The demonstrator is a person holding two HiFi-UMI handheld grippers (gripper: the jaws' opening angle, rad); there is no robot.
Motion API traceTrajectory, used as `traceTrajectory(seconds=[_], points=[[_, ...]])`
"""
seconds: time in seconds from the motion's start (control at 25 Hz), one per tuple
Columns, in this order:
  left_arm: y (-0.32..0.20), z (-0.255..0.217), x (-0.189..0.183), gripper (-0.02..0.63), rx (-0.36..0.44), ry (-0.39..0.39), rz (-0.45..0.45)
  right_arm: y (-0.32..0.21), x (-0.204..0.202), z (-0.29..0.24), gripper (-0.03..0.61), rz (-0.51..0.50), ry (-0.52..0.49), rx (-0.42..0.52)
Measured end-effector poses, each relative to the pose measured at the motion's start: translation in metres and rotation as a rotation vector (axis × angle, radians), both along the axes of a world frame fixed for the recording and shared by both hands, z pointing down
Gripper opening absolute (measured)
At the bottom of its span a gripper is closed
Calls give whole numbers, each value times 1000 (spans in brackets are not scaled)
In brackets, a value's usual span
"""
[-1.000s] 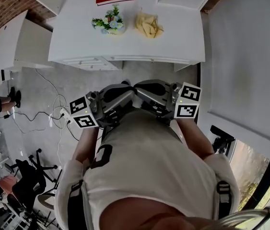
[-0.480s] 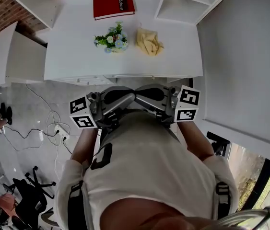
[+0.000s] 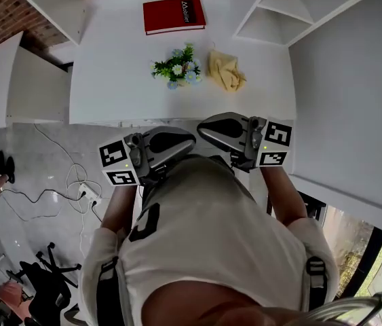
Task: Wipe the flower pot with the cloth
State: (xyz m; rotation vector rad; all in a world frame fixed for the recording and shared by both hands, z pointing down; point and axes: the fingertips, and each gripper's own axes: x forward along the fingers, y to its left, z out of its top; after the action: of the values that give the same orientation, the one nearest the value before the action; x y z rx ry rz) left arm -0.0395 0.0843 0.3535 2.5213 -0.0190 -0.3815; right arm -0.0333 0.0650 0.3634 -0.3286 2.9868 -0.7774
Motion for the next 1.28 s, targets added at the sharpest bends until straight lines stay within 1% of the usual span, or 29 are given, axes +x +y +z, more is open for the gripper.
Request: traceTrajectory(seconds=[0.08, 0.16, 0.24, 0.28, 0.4, 0.48, 0.56, 0.64, 0.76, 0.84, 0.88, 0.96, 1.0, 1.04, 1.12, 1.16, 1.24, 1.28], points=[[-8, 17, -6, 20, 35, -95, -34, -32, 20, 10, 9, 174, 23, -32], [-15, 31, -11, 20, 29, -154, -48, -54, 42, 20, 9, 314, 43, -67], [-24, 43, -14, 20, 14, -205, -67, -69, 60, 30, 9, 401, 65, -108], [-29, 50, -15, 20, 13, -243, -83, -76, 68, 37, 9, 434, 92, -123], [-49, 74, -16, 20, 54, -390, -152, -98, 91, 67, 9, 513, 214, -156], [-65, 87, -16, 20, 68, -466, -204, -111, 102, 85, 9, 532, 271, -191], [-83, 97, -18, 20, 43, -518, -262, -124, 112, 100, 9, 530, 306, -226], [-100, 105, -18, 20, 23, -565, -320, -138, 125, 112, 9, 529, 360, -234], [-124, 121, -20, 20, 18, -652, -394, -163, 148, 139, 9, 532, 468, -233], [-138, 138, -26, 20, 14, -731, -439, -177, 159, 159, 11, 528, 520, -242], [-144, 148, -29, 20, 24, -791, -453, -183, 162, 168, 11, 521, 528, -257], [-152, 167, -34, 20, 69, -933, -465, -193, 165, 184, 224, 498, 516, -312], [-155, 175, -35, 20, 79, -981, -466, -197, 167, 192, 244, 492, 516, -334], [-158, 182, -37, 20, 67, -1006, -469, -201, 169, 201, 245, 489, 532, -345], [-162, 197, -43, 21, 9, -1027, -472, -206, 173, 223, 262, 475, 608, -349], [-164, 203, -45, 21, -5, -1038, -471, -208, 174, 235, 281, 462, 653, -350], [-169, 215, -48, 21, 2, -1070, -466, -211, 177, 254, 311, 439, 736, -343], [-170, 220, -50, 21, 6, -1088, -465, -212, 178, 262, 316, 433, 771, -338]])
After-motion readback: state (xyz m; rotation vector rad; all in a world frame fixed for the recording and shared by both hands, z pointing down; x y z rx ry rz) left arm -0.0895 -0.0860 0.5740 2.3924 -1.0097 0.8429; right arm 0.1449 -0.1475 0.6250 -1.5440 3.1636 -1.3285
